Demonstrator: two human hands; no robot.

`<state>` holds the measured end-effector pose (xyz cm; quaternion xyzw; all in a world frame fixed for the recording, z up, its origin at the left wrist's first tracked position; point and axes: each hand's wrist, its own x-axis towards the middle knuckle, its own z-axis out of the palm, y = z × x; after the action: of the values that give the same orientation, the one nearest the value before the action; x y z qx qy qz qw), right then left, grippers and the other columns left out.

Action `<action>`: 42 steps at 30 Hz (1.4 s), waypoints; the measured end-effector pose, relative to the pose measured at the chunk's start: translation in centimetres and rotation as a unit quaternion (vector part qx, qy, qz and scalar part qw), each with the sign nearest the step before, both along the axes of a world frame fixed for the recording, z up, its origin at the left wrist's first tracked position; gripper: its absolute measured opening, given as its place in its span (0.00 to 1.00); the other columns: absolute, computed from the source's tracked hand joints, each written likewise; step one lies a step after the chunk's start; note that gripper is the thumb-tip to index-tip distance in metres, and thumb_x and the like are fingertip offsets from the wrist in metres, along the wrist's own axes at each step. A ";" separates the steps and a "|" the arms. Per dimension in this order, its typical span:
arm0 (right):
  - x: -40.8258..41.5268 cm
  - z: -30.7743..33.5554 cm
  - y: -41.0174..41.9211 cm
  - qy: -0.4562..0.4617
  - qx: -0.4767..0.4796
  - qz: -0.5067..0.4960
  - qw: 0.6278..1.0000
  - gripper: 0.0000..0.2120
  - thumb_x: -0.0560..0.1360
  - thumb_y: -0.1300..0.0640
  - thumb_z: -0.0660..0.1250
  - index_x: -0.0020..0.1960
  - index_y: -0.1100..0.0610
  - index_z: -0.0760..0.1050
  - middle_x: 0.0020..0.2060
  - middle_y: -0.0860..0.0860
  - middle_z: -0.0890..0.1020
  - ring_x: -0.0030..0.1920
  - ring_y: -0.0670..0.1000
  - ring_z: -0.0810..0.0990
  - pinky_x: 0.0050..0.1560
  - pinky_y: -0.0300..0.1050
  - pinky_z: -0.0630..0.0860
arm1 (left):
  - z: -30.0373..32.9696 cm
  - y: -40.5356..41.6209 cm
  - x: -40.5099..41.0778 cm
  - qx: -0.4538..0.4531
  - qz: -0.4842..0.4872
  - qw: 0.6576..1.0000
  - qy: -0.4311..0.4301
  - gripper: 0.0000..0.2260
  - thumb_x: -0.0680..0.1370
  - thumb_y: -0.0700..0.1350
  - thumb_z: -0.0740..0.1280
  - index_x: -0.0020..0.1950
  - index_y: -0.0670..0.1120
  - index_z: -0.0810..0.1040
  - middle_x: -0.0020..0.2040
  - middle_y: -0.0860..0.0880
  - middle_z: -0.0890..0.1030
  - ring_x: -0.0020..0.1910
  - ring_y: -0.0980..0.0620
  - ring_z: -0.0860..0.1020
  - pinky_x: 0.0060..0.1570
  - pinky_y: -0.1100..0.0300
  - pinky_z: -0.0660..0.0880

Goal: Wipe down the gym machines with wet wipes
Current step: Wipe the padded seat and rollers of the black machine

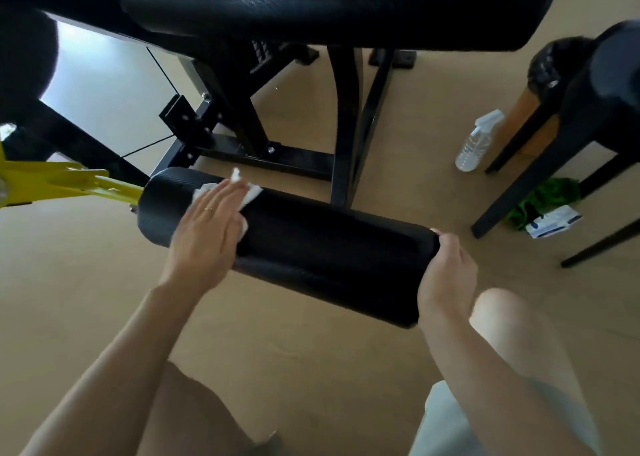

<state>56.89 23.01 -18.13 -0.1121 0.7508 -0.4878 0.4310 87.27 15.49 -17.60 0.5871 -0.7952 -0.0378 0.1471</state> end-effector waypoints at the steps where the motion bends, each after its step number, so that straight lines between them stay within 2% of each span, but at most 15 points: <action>1: 0.1 -0.1 0.0 0.000 -0.006 -0.006 1.000 0.18 0.77 0.46 0.58 0.46 0.59 0.78 0.37 0.51 0.80 0.42 0.53 0.80 0.45 0.51 0.77 | -0.1 -1.3 2.7 -0.005 0.029 1.000 0.001 0.22 0.84 0.47 0.51 0.76 0.45 0.70 0.76 0.46 0.71 0.77 0.49 0.65 0.78 0.50 0.58; 3: 0.3 -0.3 -0.1 0.009 -0.016 -0.021 1.000 0.20 0.78 0.47 0.58 0.49 0.65 0.76 0.37 0.54 0.78 0.39 0.54 0.77 0.42 0.50 0.74 | -0.4 -3.6 6.5 -0.003 0.069 0.998 0.013 0.24 0.83 0.48 0.50 0.74 0.42 0.73 0.73 0.43 0.74 0.75 0.44 0.68 0.77 0.50 0.59; 6: 0.8 0.1 0.0 0.049 0.003 -0.055 0.997 0.22 0.81 0.48 0.56 0.53 0.67 0.74 0.42 0.59 0.81 0.40 0.55 0.77 0.43 0.50 0.70 | -0.5 -4.3 6.8 -0.005 0.086 0.996 0.018 0.22 0.82 0.45 0.52 0.70 0.37 0.75 0.70 0.38 0.76 0.72 0.39 0.70 0.75 0.46 0.60; 8: 1.3 1.0 0.3 0.076 0.027 -0.064 0.995 0.18 0.84 0.47 0.53 0.49 0.61 0.72 0.41 0.52 0.78 0.41 0.52 0.76 0.48 0.49 0.68 | -0.4 -2.5 4.3 -0.023 0.036 0.999 0.007 0.20 0.82 0.41 0.54 0.71 0.37 0.73 0.71 0.38 0.75 0.73 0.38 0.68 0.75 0.42 0.61; 10: 1.9 1.6 0.5 0.106 0.045 -0.060 0.992 0.15 0.86 0.47 0.51 0.49 0.54 0.70 0.40 0.48 0.73 0.42 0.51 0.73 0.52 0.48 0.66 | -0.2 0.5 0.5 -0.014 -0.035 0.999 0.002 0.21 0.83 0.40 0.54 0.75 0.40 0.68 0.75 0.41 0.70 0.76 0.42 0.63 0.77 0.43 0.60; 14: 4.0 1.3 1.3 0.167 0.057 -0.025 0.984 0.21 0.86 0.43 0.49 0.52 0.54 0.76 0.43 0.48 0.76 0.42 0.49 0.73 0.51 0.49 0.67 | -1.2 5.3 -5.8 -0.024 -0.172 0.985 -0.021 0.25 0.84 0.44 0.53 0.82 0.45 0.53 0.83 0.47 0.56 0.82 0.51 0.50 0.81 0.47 0.49; 17: 4.6 0.6 1.5 0.196 0.051 -0.044 0.978 0.22 0.86 0.43 0.49 0.46 0.52 0.76 0.42 0.47 0.78 0.41 0.45 0.74 0.49 0.49 0.68 | -1.4 4.1 -4.0 -0.032 -0.207 0.978 -0.028 0.25 0.85 0.44 0.56 0.82 0.47 0.55 0.82 0.49 0.58 0.82 0.53 0.52 0.81 0.49 0.50; 21: 5.1 0.8 1.3 0.230 0.050 -0.051 0.971 0.22 0.85 0.43 0.49 0.45 0.52 0.76 0.42 0.46 0.77 0.41 0.46 0.74 0.49 0.49 0.69 | -0.1 0.1 3.3 -0.007 -0.099 0.995 0.014 0.21 0.83 0.44 0.57 0.77 0.48 0.67 0.76 0.50 0.69 0.76 0.49 0.65 0.74 0.48 0.66; 24: 5.5 0.8 1.1 0.247 0.045 -0.067 0.966 0.23 0.85 0.44 0.49 0.47 0.54 0.78 0.41 0.46 0.78 0.42 0.47 0.76 0.49 0.48 0.69 | 0.0 -3.0 8.4 -0.019 -0.003 0.999 0.040 0.18 0.84 0.42 0.55 0.73 0.42 0.71 0.73 0.44 0.74 0.74 0.44 0.68 0.75 0.46 0.63; 27: 5.6 0.5 1.0 0.243 0.036 -0.076 0.966 0.21 0.86 0.44 0.49 0.49 0.52 0.78 0.42 0.44 0.77 0.48 0.50 0.76 0.52 0.48 0.68 | -0.2 -2.6 7.6 -0.034 0.025 0.998 0.052 0.19 0.84 0.43 0.51 0.71 0.40 0.71 0.72 0.42 0.74 0.75 0.42 0.67 0.76 0.44 0.60; 30: 5.6 0.4 1.0 0.240 0.034 -0.081 0.967 0.22 0.86 0.43 0.48 0.56 0.51 0.79 0.48 0.46 0.76 0.52 0.49 0.73 0.55 0.47 0.67 | -0.5 0.4 2.3 -0.028 -0.056 0.998 0.029 0.21 0.83 0.44 0.54 0.76 0.43 0.67 0.76 0.45 0.70 0.79 0.46 0.61 0.79 0.45 0.56; 34: 5.5 0.5 0.9 0.245 0.051 -0.076 0.965 0.21 0.86 0.44 0.47 0.51 0.49 0.76 0.46 0.47 0.76 0.52 0.51 0.75 0.54 0.46 0.64 | -1.5 3.8 -6.6 -0.032 -0.208 0.978 0.003 0.25 0.84 0.46 0.56 0.81 0.43 0.59 0.81 0.44 0.62 0.81 0.46 0.56 0.80 0.45 0.53; 38: 5.1 -0.2 0.5 0.236 0.046 -0.094 0.966 0.24 0.86 0.44 0.49 0.60 0.55 0.80 0.56 0.54 0.81 0.59 0.55 0.78 0.57 0.47 0.69 | -2.3 5.4 -12.4 -0.054 -0.293 0.953 -0.054 0.29 0.83 0.46 0.59 0.81 0.40 0.56 0.82 0.40 0.57 0.81 0.44 0.55 0.80 0.48 0.48; 40: 4.9 -0.6 0.5 0.237 0.039 -0.090 0.967 0.24 0.86 0.44 0.49 0.59 0.54 0.80 0.53 0.52 0.82 0.57 0.53 0.79 0.57 0.48 0.71 | -1.9 5.2 -12.4 -0.064 -0.309 0.946 -0.077 0.29 0.82 0.46 0.59 0.82 0.41 0.55 0.82 0.42 0.57 0.81 0.46 0.54 0.79 0.49 0.45; 42: 4.8 -0.9 0.9 0.240 0.024 -0.081 0.967 0.23 0.86 0.43 0.49 0.52 0.52 0.80 0.46 0.47 0.81 0.49 0.49 0.79 0.50 0.45 0.70 | -1.1 4.3 -10.3 -0.048 -0.306 0.947 -0.084 0.30 0.82 0.47 0.59 0.82 0.44 0.55 0.82 0.45 0.57 0.81 0.48 0.55 0.78 0.51 0.45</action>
<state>61.70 23.95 -19.05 -0.1547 0.8501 -0.4619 0.2002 76.92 19.81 -18.73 0.3090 -0.9468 0.0068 0.0891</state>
